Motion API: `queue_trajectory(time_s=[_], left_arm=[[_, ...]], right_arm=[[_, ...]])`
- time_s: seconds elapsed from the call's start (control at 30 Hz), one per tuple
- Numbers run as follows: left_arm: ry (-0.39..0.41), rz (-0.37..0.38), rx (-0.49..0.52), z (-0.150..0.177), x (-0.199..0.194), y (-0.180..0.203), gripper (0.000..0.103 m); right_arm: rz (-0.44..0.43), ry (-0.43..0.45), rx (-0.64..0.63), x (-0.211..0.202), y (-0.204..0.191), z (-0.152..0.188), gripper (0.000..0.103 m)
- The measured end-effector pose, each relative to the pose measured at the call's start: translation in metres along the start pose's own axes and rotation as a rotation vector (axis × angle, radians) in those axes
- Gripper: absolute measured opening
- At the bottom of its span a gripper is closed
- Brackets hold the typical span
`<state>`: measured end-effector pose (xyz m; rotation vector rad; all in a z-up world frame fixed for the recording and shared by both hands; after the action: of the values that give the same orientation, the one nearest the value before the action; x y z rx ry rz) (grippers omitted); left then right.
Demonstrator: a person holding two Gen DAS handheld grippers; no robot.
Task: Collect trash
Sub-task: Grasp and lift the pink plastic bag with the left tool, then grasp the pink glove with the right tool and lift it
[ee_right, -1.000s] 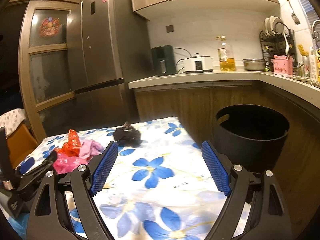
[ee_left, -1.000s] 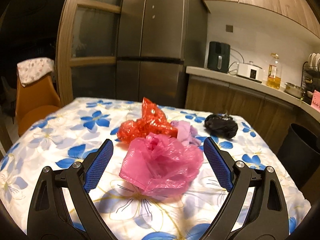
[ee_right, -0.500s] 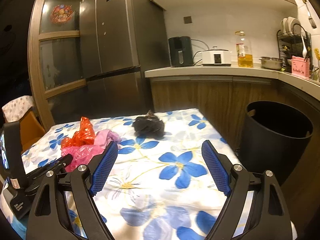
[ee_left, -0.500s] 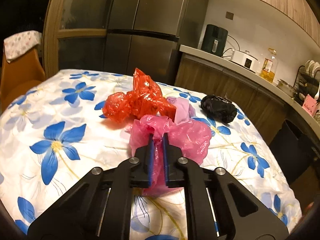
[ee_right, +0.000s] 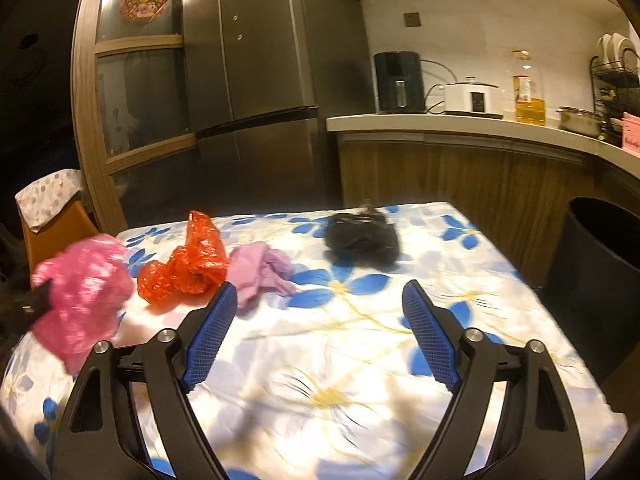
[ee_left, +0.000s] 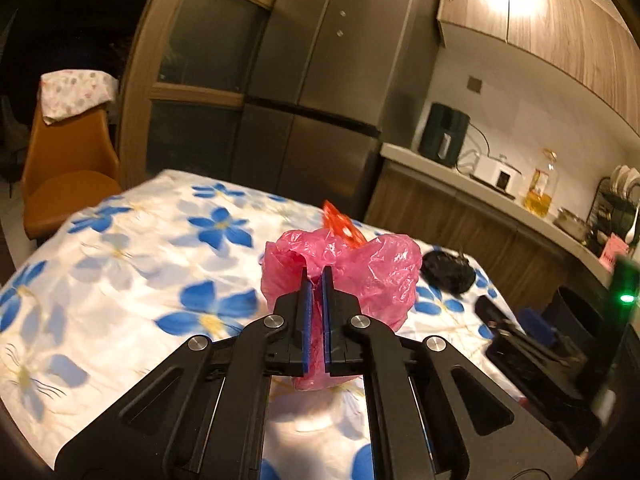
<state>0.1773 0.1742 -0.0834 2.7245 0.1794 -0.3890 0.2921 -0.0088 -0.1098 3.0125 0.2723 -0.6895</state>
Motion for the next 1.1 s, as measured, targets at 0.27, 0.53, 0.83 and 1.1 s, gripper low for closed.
queue_trajectory(time_s=[0.27, 0.53, 0.83, 1.1], left_arm=[[0.03, -0.013, 0.007, -0.012, -0.013, -0.014, 0.003], [0.042, -0.023, 0.007, -0.019, -0.017, -0.028, 0.003], [0.022, -0.026, 0.004, -0.015, -0.013, -0.03, 0.003], [0.017, -0.025, 0.026, -0.015, -0.012, -0.016, 0.003]], right_arm=[[-0.038, -0.047, 0.008, 0.047, -0.042, -0.012, 0.067], [-0.048, -0.147, -0.009, 0.089, -0.065, -0.007, 0.049], [-0.09, -0.224, -0.018, 0.101, -0.071, 0.005, 0.003], [-0.06, -0.139, 0.015, 0.07, -0.04, -0.01, 0.002]])
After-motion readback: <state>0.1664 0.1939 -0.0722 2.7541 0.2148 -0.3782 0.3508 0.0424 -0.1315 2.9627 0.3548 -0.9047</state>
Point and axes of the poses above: each gripper's, at about its wrist camera, not at the fingertips, and x roughly the way its jaws point, y to its right, z to its underside, the point moved 9 cm from there along x, roughly the way its jaws point, and after that the axes turned 15 degrees about z, right-handed, at the moved point
